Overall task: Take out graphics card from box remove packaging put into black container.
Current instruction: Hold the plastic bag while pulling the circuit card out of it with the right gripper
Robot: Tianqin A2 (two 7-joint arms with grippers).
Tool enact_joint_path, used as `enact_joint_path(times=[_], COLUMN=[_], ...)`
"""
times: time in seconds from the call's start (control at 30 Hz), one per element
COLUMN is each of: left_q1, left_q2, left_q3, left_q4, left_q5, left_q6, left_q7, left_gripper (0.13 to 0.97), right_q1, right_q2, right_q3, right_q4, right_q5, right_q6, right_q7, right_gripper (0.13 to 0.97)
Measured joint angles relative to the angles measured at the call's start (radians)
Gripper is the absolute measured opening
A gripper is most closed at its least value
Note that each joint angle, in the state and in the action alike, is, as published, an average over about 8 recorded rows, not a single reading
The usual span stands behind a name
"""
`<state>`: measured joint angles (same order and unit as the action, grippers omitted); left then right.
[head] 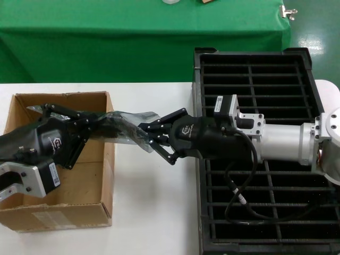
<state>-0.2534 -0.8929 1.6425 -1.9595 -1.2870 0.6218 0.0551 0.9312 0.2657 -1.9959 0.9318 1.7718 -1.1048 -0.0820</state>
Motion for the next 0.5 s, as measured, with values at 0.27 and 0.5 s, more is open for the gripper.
enact_joint_path(times=[0.27, 0.5], left_q1=[0.000, 0.000], left_q2=[0.000, 0.000], left_q3=[0.000, 0.000], left_q4=[0.000, 0.000], left_q5=[0.000, 0.000], left_q6=[0.000, 0.000], left_q7=[0.000, 0.000], left_gripper=[0.139, 0.139], right_q1=[0.004, 0.008], right_q2=[-0.004, -0.012], right_q3=[0.000, 0.005], right_q4=[-0.010, -0.023], right_q5=[0.000, 0.004], right_q6=[0.001, 0.005], right_q7=[-0.002, -0.007], right_gripper=[0.163, 0.198])
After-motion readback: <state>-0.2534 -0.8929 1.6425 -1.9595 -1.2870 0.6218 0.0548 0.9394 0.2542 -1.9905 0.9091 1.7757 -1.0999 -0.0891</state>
